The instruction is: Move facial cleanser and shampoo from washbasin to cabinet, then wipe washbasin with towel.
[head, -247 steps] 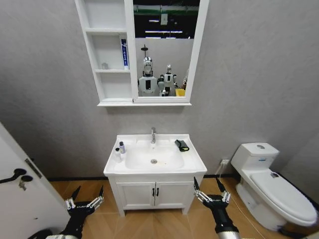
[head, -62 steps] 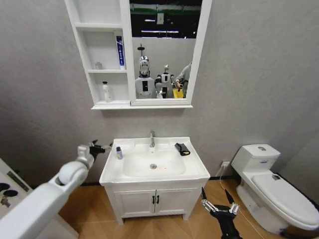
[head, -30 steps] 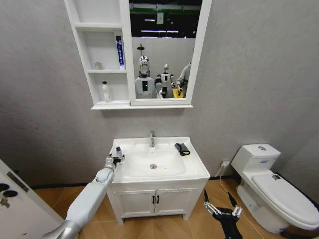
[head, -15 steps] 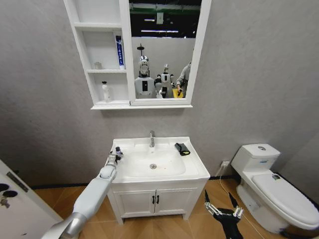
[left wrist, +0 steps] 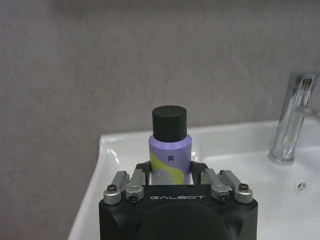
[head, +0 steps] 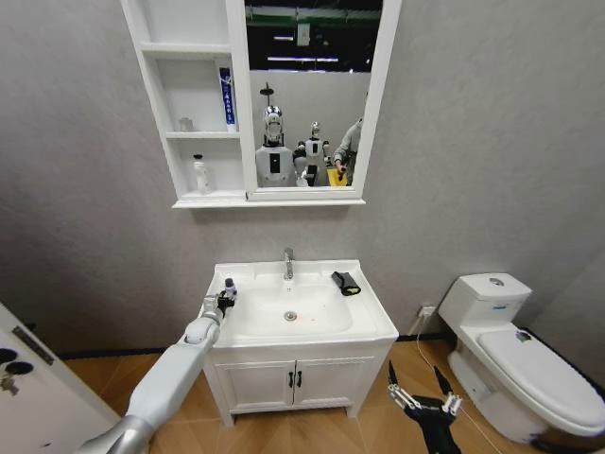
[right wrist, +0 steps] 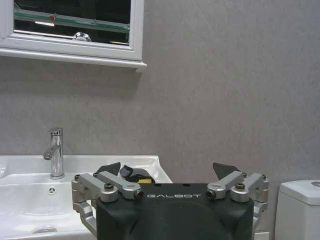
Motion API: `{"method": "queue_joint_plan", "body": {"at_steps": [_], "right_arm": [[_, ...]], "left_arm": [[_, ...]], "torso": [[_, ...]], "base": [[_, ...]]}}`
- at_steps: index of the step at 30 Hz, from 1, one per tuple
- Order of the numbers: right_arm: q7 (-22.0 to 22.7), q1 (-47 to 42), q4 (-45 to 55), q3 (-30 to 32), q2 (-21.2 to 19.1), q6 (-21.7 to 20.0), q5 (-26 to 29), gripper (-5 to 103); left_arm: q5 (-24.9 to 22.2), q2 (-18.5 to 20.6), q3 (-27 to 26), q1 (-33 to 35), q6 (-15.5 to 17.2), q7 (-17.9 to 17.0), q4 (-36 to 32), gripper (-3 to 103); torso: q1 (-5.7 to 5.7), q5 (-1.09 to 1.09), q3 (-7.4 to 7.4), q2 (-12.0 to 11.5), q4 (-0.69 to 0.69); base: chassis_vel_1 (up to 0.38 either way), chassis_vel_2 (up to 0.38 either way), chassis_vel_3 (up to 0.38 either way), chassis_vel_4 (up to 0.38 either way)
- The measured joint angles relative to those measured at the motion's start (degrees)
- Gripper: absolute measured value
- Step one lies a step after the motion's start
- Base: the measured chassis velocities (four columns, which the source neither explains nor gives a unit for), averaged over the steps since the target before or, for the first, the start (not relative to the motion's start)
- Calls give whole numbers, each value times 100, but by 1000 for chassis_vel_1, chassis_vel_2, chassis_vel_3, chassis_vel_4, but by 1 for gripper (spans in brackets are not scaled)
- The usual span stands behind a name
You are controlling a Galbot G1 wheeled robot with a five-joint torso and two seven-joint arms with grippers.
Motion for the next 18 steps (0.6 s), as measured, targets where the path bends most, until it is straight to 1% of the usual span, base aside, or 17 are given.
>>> {"method": "queue_joint_plan", "body": {"at_steps": [1,2,3,4,5,6,7,8,9,10,11,12,13,14,16,17,18], "right_arm": [[0,4,2,0,-18,0,13,100],[1,29,11,1,-54,-5,38,100],[1,29,11,1,-54,-5,38,100],[0,65,25,-2,-83,-24,75,100],[1,98,26,-12,-98,-36,96,100],[1,98,26,-12,-98,-36,96,100],[0,134,26,-31,-107,-40,100,100],[-2,158,24,-58,-109,-40,100,100],[-2,158,24,-58,-109,-40,100,100],[-5,170,22,-85,-109,-38,93,100],[-6,173,23,-94,-110,-36,84,100],[-6,173,23,-94,-110,-36,84,100],[0,185,25,-98,-113,-34,82,100],[0,185,25,-98,-113,-34,82,100],[24,205,37,-88,-115,-22,83,100],[24,205,37,-88,-115,-22,83,100],[34,208,46,-83,-108,-3,83,100]], "left_arm": [[-111,192,0,42,77,-129,-393,42],[-320,576,11,29,225,-309,-981,42],[-320,576,11,29,225,-309,-981,42],[-588,945,26,-105,406,-453,-1428,42],[-849,1201,41,-269,580,-591,-1706,42],[-849,1201,41,-269,580,-591,-1706,42],[-1254,1490,82,-532,898,-731,-2033,42],[-1700,1788,190,-952,1343,-858,-2328,42],[-1700,1788,190,-952,1343,-858,-2328,42],[-2085,2000,352,-1494,1736,-943,-2462,42],[-2432,2110,513,-2023,2028,-1022,-2478,42],[-2432,2110,513,-2023,2028,-1022,-2478,42],[-2775,2135,683,-2512,2262,-1088,-2424,42],[-2775,2135,683,-2512,2262,-1088,-2424,42],[-3420,1937,1188,-3719,2686,-1236,-1950,42],[-3420,1937,1188,-3719,2686,-1236,-1950,42],[-3551,1705,1479,-4357,2813,-1277,-1547,42]], "torso": [[0,1,0,0,-1],[-1,0,-1,0,-1],[-1,0,-1,0,-1],[-2,-1,0,0,1],[-2,2,-1,0,1],[-2,2,-1,0,1],[-2,1,-1,0,1],[-1,2,-1,0,1],[-1,2,-1,0,1],[-1,2,-1,0,0],[-1,2,-1,1,-1],[-1,2,-1,1,-1],[-2,3,-1,1,-2],[-2,3,-1,1,-2],[-1,0,0,0,0],[-1,0,0,0,0],[-1,3,0,0,-3]], "base": [[0,0,0,0],[0,0,0,0],[0,0,0,0],[0,0,0,0],[0,0,0,0],[0,0,0,0],[0,0,0,0],[0,0,0,0],[0,0,0,0],[0,0,0,0],[0,0,0,0],[0,0,0,0],[0,0,0,0],[0,0,0,0],[0,0,0,0],[0,0,0,0],[0,0,0,0]]}}
